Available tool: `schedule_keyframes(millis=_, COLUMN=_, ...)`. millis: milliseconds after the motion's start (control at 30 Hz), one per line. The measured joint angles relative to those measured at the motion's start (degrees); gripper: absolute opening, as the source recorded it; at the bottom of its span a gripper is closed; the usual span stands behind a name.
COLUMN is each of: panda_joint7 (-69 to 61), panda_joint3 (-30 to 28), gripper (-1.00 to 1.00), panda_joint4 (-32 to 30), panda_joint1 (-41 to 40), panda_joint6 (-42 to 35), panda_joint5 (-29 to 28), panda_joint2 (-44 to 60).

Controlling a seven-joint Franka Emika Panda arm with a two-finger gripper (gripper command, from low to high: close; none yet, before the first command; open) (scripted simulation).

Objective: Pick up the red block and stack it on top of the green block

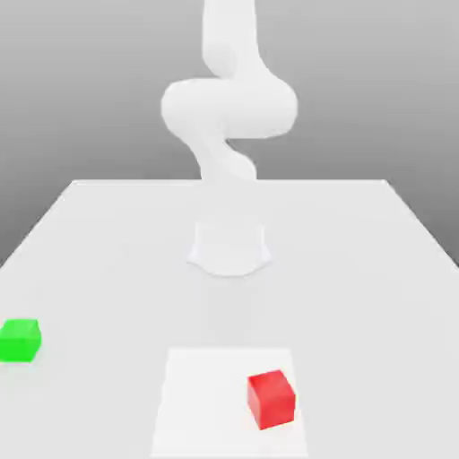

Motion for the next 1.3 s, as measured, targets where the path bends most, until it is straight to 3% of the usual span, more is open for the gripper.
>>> schedule_keyframes(millis=700, panda_joint7=-9.7, panda_joint3=1.1, gripper=0.00, panda_joint4=-15.4, panda_joint1=5.5, panda_joint6=21.0, panda_joint5=0.0, panda_joint2=44.0)
schedule_keyframes(millis=900, panda_joint7=-9.8, panda_joint3=0.8, gripper=0.00, panda_joint4=-15.1, panda_joint1=5.8, panda_joint6=30.4, panda_joint5=-0.9, panda_joint2=56.4)
schedule_keyframes(millis=933, panda_joint7=-9.7, panda_joint3=0.7, gripper=-1.00, panda_joint4=-14.9, panda_joint1=5.9, panda_joint6=31.8, panda_joint5=-1.0, panda_joint2=58.1)
schedule_keyframes(millis=1167, panda_joint7=-9.6, panda_joint3=0.8, gripper=-1.00, panda_joint4=-14.9, panda_joint1=5.8, panda_joint6=32.0, panda_joint5=-1.1, panda_joint2=58.4)
schedule_keyframes(millis=1300, panda_joint7=-9.9, panda_joint3=1.0, gripper=-1.00, panda_joint4=-15.9, panda_joint1=5.6, panda_joint6=26.1, panda_joint5=-0.7, panda_joint2=51.5)
